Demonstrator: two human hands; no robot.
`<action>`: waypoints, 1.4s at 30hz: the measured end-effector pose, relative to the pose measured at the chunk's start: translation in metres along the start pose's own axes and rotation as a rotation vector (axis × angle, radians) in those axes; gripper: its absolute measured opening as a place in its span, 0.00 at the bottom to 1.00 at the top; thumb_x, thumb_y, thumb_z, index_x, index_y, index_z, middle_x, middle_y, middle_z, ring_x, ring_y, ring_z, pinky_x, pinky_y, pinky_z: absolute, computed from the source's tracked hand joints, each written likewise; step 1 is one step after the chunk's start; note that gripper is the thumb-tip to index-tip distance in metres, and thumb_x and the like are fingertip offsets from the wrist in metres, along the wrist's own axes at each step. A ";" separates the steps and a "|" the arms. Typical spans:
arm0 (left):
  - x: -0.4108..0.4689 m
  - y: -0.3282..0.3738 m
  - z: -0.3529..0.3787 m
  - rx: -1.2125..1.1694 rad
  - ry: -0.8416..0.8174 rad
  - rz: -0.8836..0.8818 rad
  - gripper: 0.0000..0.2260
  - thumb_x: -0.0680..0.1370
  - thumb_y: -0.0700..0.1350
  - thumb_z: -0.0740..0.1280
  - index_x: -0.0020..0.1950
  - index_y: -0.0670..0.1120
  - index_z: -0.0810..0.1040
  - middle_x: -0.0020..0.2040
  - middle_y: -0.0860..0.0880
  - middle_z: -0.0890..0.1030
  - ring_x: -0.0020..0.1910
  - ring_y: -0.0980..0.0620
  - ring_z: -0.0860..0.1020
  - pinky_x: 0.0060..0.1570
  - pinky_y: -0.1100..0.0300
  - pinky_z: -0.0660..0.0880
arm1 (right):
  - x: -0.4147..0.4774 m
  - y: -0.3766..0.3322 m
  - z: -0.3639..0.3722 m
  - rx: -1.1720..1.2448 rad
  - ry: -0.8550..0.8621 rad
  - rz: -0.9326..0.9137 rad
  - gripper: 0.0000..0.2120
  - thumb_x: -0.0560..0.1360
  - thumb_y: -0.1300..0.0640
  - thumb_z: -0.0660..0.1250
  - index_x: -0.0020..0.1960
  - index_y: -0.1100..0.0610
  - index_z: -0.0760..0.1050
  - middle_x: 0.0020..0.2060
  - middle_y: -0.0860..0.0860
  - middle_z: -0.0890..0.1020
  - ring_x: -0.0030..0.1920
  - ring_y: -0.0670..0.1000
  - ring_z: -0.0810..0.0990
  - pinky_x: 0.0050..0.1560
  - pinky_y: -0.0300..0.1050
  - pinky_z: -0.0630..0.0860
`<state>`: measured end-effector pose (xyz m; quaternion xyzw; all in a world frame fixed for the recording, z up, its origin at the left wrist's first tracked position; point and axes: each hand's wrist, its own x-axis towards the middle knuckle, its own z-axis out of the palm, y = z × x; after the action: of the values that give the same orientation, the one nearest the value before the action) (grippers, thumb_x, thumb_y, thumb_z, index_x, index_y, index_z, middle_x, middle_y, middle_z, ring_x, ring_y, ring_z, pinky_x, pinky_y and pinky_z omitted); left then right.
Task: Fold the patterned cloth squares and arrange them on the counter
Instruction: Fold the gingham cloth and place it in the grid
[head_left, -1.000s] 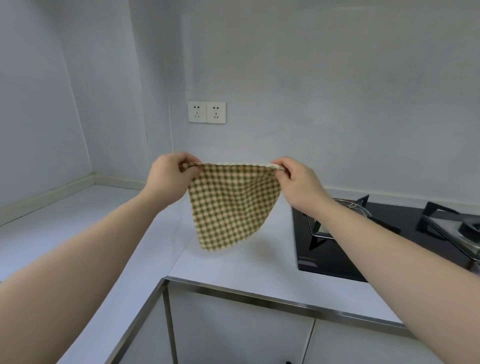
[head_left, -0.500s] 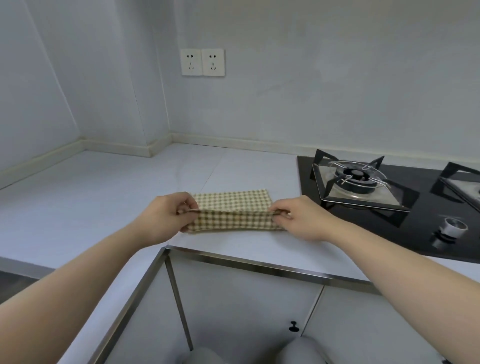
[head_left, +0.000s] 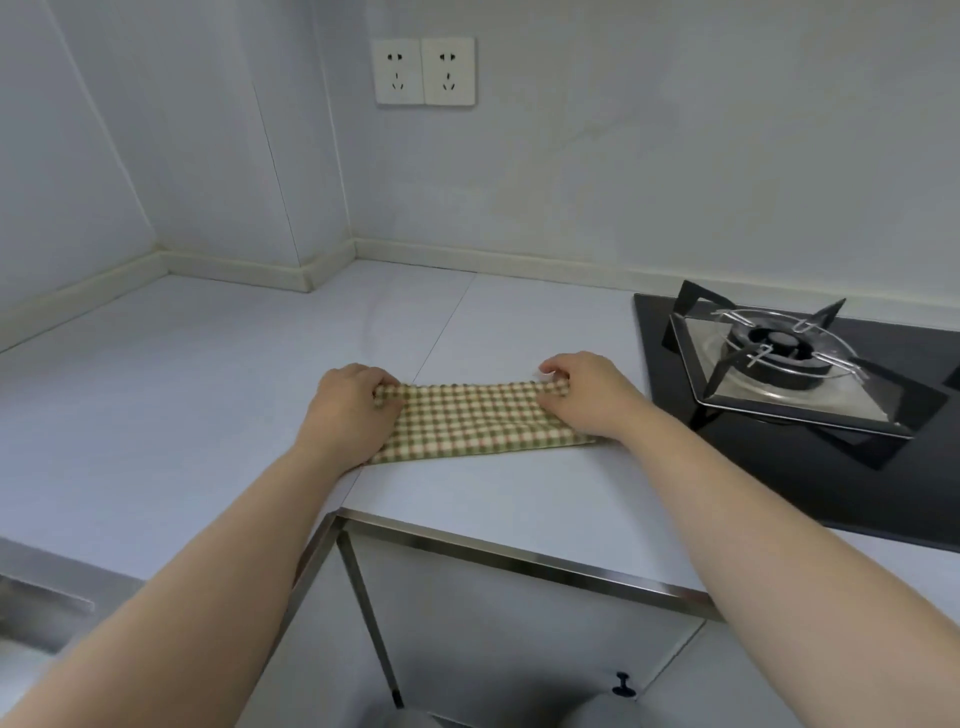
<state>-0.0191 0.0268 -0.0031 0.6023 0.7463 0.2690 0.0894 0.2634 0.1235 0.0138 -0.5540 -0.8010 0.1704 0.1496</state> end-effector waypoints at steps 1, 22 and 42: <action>0.002 -0.003 0.004 0.001 0.011 -0.003 0.14 0.79 0.47 0.68 0.64 0.49 0.80 0.63 0.49 0.78 0.66 0.45 0.70 0.65 0.52 0.68 | 0.002 0.003 0.008 -0.064 0.013 0.010 0.21 0.79 0.45 0.64 0.71 0.45 0.74 0.66 0.48 0.75 0.67 0.52 0.71 0.69 0.51 0.67; 0.015 -0.014 0.006 -0.556 0.172 -0.082 0.16 0.74 0.40 0.75 0.56 0.57 0.78 0.44 0.52 0.82 0.40 0.54 0.77 0.48 0.56 0.77 | 0.012 0.010 0.017 0.716 0.200 0.013 0.09 0.75 0.55 0.76 0.51 0.45 0.80 0.49 0.47 0.84 0.49 0.49 0.82 0.49 0.42 0.78; 0.018 -0.011 0.005 -0.635 0.266 -0.178 0.05 0.78 0.50 0.73 0.51 0.51 0.84 0.43 0.55 0.86 0.46 0.57 0.84 0.48 0.58 0.80 | 0.023 0.019 0.017 0.781 0.312 0.003 0.13 0.76 0.59 0.75 0.54 0.42 0.81 0.47 0.48 0.80 0.45 0.46 0.79 0.55 0.45 0.79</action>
<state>-0.0309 0.0438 -0.0096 0.4366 0.6803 0.5547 0.1971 0.2641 0.1490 -0.0084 -0.4758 -0.6432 0.3757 0.4677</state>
